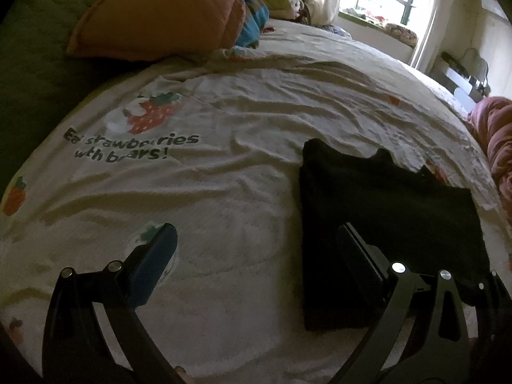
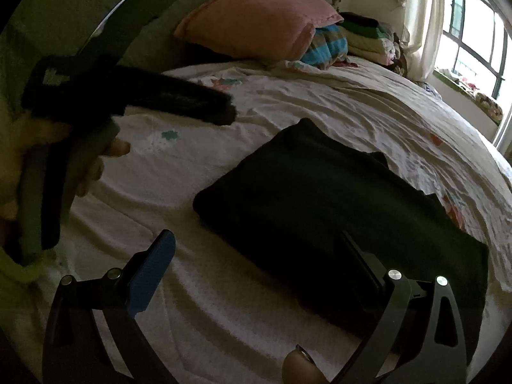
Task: Fold small clothes
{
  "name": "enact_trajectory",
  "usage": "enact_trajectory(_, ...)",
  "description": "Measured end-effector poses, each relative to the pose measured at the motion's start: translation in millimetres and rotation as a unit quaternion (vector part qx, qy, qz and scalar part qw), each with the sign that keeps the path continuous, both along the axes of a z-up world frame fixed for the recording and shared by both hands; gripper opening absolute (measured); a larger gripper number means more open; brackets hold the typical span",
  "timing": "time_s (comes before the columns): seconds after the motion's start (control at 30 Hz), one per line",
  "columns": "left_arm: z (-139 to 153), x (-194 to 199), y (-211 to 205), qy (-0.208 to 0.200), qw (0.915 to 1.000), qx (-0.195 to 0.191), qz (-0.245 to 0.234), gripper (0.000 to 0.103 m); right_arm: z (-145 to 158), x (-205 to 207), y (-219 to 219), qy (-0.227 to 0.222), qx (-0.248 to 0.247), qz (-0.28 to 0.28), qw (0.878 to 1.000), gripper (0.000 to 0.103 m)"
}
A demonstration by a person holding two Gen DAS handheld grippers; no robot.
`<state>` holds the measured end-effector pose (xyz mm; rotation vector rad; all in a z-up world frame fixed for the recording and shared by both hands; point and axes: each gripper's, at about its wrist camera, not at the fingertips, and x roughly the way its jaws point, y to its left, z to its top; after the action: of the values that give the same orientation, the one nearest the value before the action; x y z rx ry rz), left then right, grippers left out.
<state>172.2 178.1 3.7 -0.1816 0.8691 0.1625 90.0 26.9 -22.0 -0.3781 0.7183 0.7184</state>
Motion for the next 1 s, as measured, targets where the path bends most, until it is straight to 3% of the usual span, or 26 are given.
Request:
enact_trajectory(0.43,-12,40,-12,0.021,0.9991,0.032,-0.019,0.093,-48,22,24,-0.037,-0.116,-0.025,0.992,0.098)
enact_trajectory(0.8,-23,64,-20,0.031,0.9985,0.036,-0.025,0.093,-58,48,37,-0.089,-0.13,-0.057,0.986,0.096)
enact_trajectory(0.87,-25,69,-20,0.034,0.9987,0.029,-0.024,0.093,-55,48,33,-0.09,-0.116,-0.054,0.988,0.076)
enact_trajectory(0.9,-26,71,-20,0.036,0.9988,0.024,-0.024,0.093,-52,47,31,-0.094,-0.109,-0.052,0.988,0.073)
enact_trajectory(0.97,-27,76,-21,0.04,0.9988,0.011,-0.026,0.093,-46,42,27,-0.111,-0.097,-0.049,0.988,0.052)
enact_trajectory(1.0,-27,78,-21,0.042,0.9987,0.001,-0.028,0.093,-43,39,26,-0.125,-0.096,-0.049,0.986,0.047)
